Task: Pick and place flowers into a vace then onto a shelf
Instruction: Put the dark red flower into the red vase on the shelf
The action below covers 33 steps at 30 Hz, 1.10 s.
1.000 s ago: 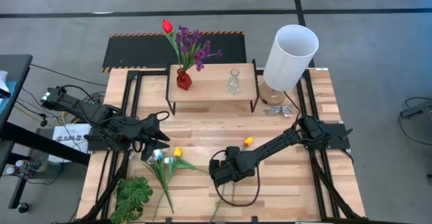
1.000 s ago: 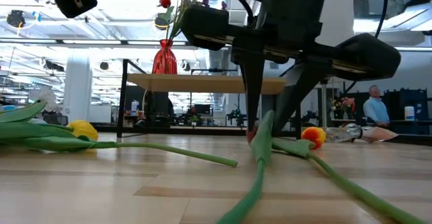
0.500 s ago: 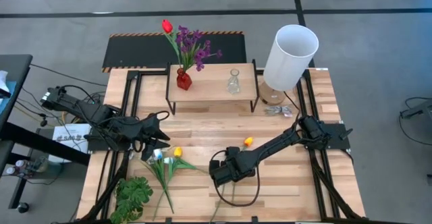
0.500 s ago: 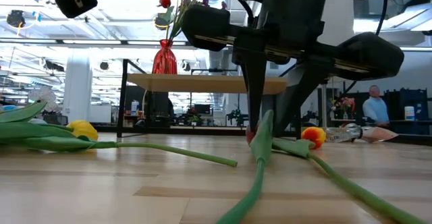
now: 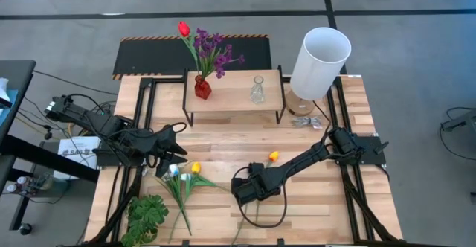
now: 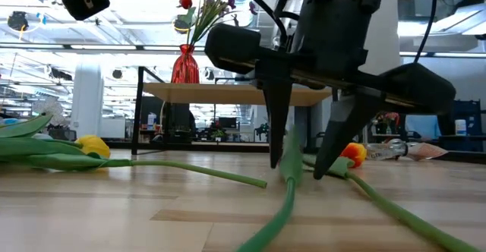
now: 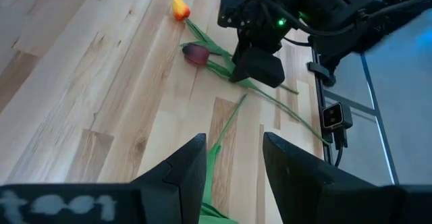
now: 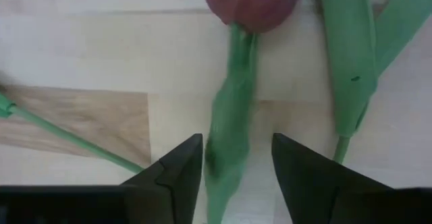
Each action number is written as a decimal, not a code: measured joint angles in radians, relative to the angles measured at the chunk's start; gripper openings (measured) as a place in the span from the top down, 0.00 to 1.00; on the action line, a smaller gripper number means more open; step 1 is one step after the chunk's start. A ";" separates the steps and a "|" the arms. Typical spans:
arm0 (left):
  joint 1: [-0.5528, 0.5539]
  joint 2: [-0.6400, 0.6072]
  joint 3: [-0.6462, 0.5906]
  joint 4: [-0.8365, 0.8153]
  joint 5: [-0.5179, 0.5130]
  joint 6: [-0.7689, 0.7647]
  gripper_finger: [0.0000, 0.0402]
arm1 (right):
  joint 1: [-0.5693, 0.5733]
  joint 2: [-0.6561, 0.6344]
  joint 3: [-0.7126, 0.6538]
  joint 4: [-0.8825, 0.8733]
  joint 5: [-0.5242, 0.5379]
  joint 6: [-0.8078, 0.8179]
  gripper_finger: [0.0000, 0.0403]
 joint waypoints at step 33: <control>0.000 0.000 0.000 0.009 -0.176 -0.056 0.66 | -0.001 0.000 0.192 -0.230 0.334 -0.375 0.99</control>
